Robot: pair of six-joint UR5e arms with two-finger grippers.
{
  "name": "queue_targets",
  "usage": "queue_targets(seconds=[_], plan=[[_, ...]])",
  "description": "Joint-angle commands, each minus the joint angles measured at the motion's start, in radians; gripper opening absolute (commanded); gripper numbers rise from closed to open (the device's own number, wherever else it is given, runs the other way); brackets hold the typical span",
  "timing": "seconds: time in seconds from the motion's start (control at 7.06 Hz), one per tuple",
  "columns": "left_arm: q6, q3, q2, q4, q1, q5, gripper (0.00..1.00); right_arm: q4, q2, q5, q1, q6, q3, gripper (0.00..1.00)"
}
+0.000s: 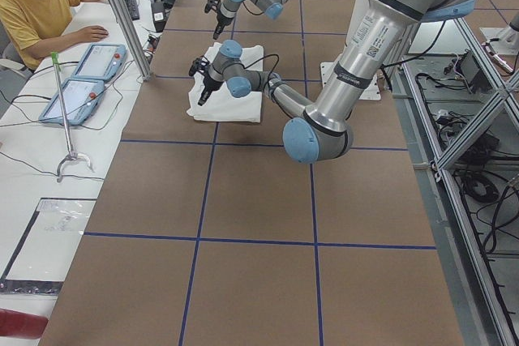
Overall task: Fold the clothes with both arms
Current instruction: 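Release the hem at the collar and lower both grippers onto the folded shirt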
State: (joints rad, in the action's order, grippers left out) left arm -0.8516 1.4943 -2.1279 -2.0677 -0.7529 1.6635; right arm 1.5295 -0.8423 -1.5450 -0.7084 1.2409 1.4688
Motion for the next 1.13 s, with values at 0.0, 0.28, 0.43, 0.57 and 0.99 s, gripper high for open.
queue_targets(seconds=[0.0,0.28,0.43,0.57,0.99], plan=[[-0.019,0.189,0.133,-0.008,0.012,0.091,1.0,-0.002,-0.09,-0.085,-0.017,-0.066,0.15,1.0],[-0.182,0.205,0.286,-0.224,0.16,0.023,1.0,-0.002,-0.118,-0.084,-0.013,-0.061,0.196,1.0],[-0.2,0.205,0.307,-0.254,0.184,0.009,1.0,-0.002,-0.12,-0.084,-0.011,-0.064,0.194,1.0],[-0.222,0.198,0.315,-0.255,0.21,-0.011,0.94,-0.002,-0.118,-0.08,-0.006,-0.063,0.194,1.0],[-0.236,0.193,0.318,-0.258,0.253,-0.024,0.92,-0.002,-0.121,-0.075,-0.002,-0.063,0.19,1.0]])
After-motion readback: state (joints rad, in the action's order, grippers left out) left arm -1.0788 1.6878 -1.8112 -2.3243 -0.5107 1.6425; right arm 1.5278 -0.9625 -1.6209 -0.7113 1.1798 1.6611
